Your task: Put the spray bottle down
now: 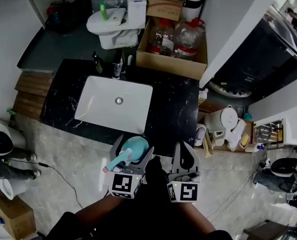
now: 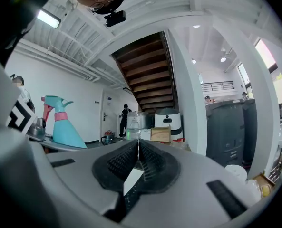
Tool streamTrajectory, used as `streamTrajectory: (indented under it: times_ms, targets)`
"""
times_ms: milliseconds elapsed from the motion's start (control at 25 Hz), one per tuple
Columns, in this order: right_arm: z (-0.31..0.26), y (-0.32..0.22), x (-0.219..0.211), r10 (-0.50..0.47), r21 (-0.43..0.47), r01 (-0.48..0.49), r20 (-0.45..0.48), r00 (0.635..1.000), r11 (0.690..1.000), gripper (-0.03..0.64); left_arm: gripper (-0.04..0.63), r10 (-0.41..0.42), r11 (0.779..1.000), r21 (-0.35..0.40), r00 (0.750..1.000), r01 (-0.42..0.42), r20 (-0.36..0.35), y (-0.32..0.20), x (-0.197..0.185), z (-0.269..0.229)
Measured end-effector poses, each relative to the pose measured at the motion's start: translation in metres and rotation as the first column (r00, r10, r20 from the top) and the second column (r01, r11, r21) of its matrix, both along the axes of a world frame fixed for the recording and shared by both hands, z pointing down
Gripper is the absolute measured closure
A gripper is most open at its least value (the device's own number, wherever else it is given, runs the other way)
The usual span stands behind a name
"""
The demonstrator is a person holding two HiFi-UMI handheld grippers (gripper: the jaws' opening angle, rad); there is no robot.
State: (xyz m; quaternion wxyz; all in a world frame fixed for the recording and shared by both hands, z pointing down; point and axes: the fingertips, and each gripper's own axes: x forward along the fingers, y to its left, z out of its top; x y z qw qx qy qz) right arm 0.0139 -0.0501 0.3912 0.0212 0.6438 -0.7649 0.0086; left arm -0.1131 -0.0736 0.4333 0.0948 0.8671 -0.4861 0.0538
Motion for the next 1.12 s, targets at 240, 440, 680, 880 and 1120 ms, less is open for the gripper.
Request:
streamTrajectory:
  times_ms: [240, 440, 680, 880, 1120]
  targets:
    - [0.005, -0.035, 0.026, -0.015, 0.003, 0.015, 0.008, 1.000, 1.000, 0.600, 0.176, -0.017, 1.000, -0.021, 1.000, 0.018, 0.021, -0.037, 0.025, 0.009]
    - [0.004, -0.064, 0.059, 0.004, 0.018, -0.004, -0.005, 1.000, 1.000, 0.600, 0.176, -0.040, 0.998, -0.046, 0.999, 0.042, 0.032, -0.066, 0.041, 0.015]
    - [0.017, -0.089, 0.089, 0.006, 0.006, -0.006, -0.010, 1.000, 1.000, 0.600, 0.176, -0.033, 0.999, -0.035, 0.996, 0.036, 0.082, -0.099, 0.069, 0.024]
    - [0.038, -0.114, 0.107, -0.031, -0.018, 0.031, 0.001, 1.000, 0.999, 0.600, 0.176, -0.047, 0.995, -0.080, 0.995, 0.055, 0.093, -0.119, 0.093, 0.043]
    - [0.066, -0.133, 0.115, -0.085, -0.057, 0.085, 0.010, 0.996, 0.995, 0.600, 0.176, -0.088, 0.990, -0.095, 0.986, 0.102, 0.143, -0.141, 0.105, 0.068]
